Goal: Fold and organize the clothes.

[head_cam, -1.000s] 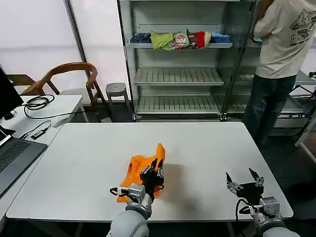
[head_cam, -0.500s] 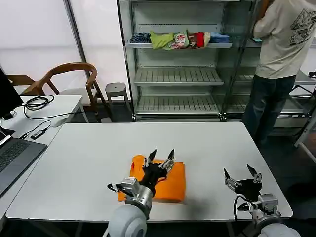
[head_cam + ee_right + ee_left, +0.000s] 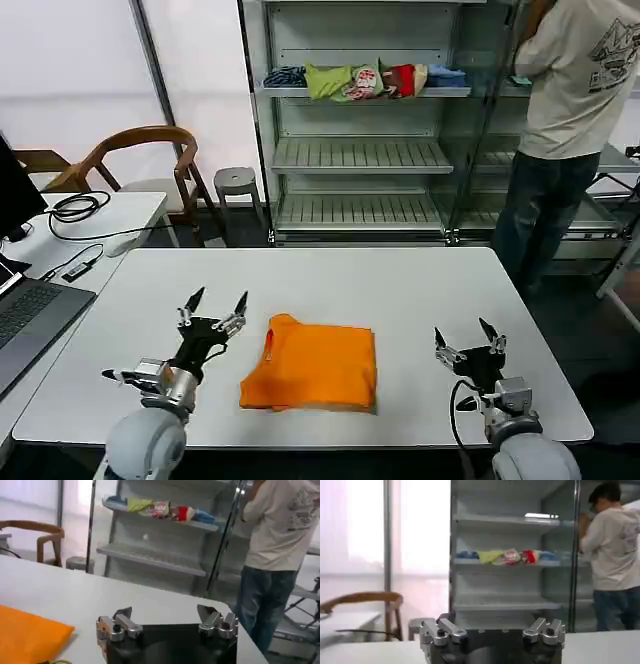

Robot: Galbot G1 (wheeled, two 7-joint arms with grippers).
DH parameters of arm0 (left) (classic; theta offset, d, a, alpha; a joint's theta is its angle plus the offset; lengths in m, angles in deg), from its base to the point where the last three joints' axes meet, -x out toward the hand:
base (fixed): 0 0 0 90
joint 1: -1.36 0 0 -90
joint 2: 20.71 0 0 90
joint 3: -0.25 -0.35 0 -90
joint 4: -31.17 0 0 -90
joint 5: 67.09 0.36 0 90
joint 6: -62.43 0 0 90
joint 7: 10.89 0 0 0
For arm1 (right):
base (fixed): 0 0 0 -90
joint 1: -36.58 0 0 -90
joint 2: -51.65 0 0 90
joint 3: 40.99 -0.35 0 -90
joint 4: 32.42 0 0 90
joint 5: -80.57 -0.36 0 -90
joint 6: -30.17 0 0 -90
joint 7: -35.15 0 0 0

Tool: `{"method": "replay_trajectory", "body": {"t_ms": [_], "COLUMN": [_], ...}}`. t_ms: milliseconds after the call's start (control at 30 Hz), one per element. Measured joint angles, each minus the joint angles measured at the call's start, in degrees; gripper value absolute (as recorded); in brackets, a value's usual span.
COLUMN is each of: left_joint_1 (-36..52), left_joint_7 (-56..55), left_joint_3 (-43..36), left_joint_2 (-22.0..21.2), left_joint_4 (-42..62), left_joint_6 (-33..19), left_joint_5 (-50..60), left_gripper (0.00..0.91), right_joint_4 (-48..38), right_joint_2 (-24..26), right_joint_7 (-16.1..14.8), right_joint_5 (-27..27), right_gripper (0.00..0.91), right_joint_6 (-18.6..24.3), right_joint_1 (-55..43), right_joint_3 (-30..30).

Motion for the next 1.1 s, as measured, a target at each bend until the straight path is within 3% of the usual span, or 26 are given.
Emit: {"method": "replay_trajectory", "body": {"t_ms": [433, 1100], "left_joint_1": [-0.74, 2.17], "left_joint_7": [4.76, 6.65], "left_joint_3": [5.61, 5.31], "left_joint_2": [2.08, 3.13], "left_joint_4": [5.26, 10.22], "left_joint_6": [-6.70, -11.43], "left_joint_5": [5.45, 10.64], "left_gripper": [0.907, 0.907], "right_joint_4": [-7.14, -13.70], "right_joint_2": [-2.35, -3.57], "right_joint_7": [-0.51, -1.95], "right_joint_5": [4.68, 7.51], "right_gripper": [0.907, 0.907], "right_joint_6": [4.86, 10.35], "right_joint_1": [-6.91, -11.24], "right_joint_3": [4.84, 4.70]}}
